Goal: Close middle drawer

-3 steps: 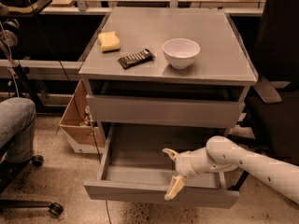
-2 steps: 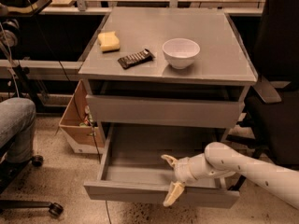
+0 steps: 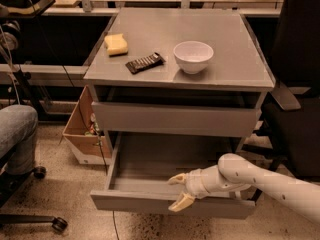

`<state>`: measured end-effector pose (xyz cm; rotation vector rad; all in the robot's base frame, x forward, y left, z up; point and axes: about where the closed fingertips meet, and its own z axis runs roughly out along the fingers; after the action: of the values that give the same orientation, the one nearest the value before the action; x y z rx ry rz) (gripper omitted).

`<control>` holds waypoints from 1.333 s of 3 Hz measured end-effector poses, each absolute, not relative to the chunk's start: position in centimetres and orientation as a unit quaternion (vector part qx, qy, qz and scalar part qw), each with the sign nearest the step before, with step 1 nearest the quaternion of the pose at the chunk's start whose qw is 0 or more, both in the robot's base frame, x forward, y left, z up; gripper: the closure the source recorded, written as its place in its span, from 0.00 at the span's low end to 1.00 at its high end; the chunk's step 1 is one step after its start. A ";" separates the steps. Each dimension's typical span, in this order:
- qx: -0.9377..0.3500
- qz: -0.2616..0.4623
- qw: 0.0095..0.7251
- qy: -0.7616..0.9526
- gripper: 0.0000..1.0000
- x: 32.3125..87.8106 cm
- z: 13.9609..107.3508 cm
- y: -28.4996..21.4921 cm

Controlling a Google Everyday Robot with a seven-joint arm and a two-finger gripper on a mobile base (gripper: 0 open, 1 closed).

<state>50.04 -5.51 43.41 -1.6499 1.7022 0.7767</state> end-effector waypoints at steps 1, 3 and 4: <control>-0.632 0.283 0.332 0.640 0.69 51.8 44.4 -5.3; -0.633 0.264 0.359 0.632 0.89 54.5 46.2 -5.4; -0.633 0.264 0.359 0.632 0.65 54.5 46.0 -5.4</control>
Offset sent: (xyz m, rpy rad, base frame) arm 0.0563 0.0022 0.0337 0.0226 -0.1312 -0.0203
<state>54.50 -5.41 46.04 -1.6336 1.6311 0.6815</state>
